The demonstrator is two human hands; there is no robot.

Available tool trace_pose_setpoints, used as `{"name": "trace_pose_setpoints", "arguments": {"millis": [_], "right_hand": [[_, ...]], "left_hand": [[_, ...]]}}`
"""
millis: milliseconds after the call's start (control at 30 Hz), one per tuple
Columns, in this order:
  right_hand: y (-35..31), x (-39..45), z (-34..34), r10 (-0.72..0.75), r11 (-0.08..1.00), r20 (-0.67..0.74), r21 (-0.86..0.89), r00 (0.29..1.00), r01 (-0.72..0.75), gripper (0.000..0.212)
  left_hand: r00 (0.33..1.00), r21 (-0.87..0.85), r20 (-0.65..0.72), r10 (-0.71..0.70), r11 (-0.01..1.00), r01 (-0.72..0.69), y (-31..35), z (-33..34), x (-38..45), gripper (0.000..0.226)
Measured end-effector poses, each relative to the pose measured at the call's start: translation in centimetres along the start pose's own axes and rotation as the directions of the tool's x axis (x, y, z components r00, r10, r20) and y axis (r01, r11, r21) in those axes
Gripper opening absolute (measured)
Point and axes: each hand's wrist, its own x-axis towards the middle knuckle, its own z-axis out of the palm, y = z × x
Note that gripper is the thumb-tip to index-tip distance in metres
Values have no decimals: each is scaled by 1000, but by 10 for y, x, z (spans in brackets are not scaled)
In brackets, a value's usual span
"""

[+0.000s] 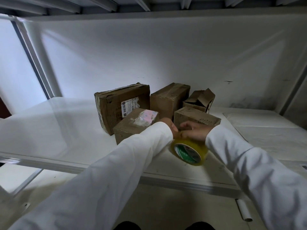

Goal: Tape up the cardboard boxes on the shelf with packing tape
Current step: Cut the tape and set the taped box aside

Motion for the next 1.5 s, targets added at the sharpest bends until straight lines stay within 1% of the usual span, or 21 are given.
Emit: {"name": "trace_pose_setpoints", "arguments": {"millis": [67, 133, 233, 367, 400, 467, 500, 533, 633, 700, 800, 867, 967, 1033, 1100, 1200, 1267, 1333, 1400, 1467, 1500], "right_hand": [[7, -2, -2, -5, 1000, 101, -4, 995, 6, 66], [11, -4, 0, -22, 1000, 132, 19, 991, 20, 65], [12, -5, 3, -52, 997, 101, -59, 994, 58, 65], [2, -6, 7, -71, 966, 2, -249, 997, 69, 68], [-2, -6, 10, -65, 961, -14, -269, 998, 59, 67], [-8, -4, 16, -71, 950, -41, -307, 997, 55, 68], [-10, -3, 19, -81, 944, -57, -324, 995, 59, 68], [-12, -4, 21, -94, 940, -74, -334, 993, 64, 68], [-10, -5, 24, -114, 944, -85, -319, 990, 82, 67], [-8, -6, 24, -123, 946, -76, -309, 990, 93, 66], [-7, -6, 27, -121, 947, -61, -307, 991, 97, 64], [-6, -5, 28, -119, 948, -57, -304, 991, 96, 66], [-3, -5, 31, -91, 954, -50, -292, 995, 73, 69], [-3, -5, 34, -75, 960, -45, -274, 996, 60, 70], [-2, -1, 35, -51, 967, -56, -253, 997, 35, 68], [4, 7, 32, 33, 965, -149, -251, 988, -70, 65], [6, 8, 32, 69, 973, -184, -203, 981, -107, 68], [8, 7, 35, 71, 987, -191, -132, 979, -97, 67], [10, 9, 42, 51, 984, -192, -158, 980, -82, 72], [13, 15, 51, 38, 979, -217, -189, 976, -80, 81], [14, 16, 55, 19, 976, -214, -207, 977, -65, 78]], "left_hand": [[1000, 31, -12, 29, 999, -29, 0, -1, -3, 27], [998, 42, -17, 60, 997, -59, 2, -5, -7, 30], [995, 29, -27, 100, 995, -100, 3, -7, -11, 33], [997, -36, -34, 67, 997, -68, -1, -4, -13, 33], [998, -52, -33, 56, 997, -58, -2, -4, -14, 30], [999, -79, -35, 32, 996, -35, -6, -2, -12, 9], [999, -98, -45, 24, 995, -29, -9, 0, -11, 6], [998, -117, -62, 24, 993, -31, -12, 1, -12, 12], [997, -214, -82, 15, 976, -32, -21, 5, -10, 16], [999, -230, -44, 0, 973, -10, -22, 5, -11, 20], [1000, -257, 7, -22, 966, 23, -23, 5, -11, 16], [998, -282, -1, -60, 958, 57, -23, 6, -11, 27], [993, -207, 2, -116, 972, 113, -25, 12, -3, 34], [994, -200, -1, -106, 974, 104, -25, 13, -3, 23], [999, -198, -16, -51, 979, 47, -25, 14, -6, 11], [996, -175, -41, 77, 981, -83, -26, 15, -15, 8], [992, -130, -50, 118, 984, -123, -29, 12, -19, 19], [993, -98, -47, 106, 989, -110, -35, 7, -15, 29], [995, 0, -44, 89, 996, -89, -37, 4, -10, 26], [991, 210, -43, 124, 971, -112, -36, 4, -9, 22], [985, 319, -50, 163, 938, -139, -36, 5, -10, 21]]}}
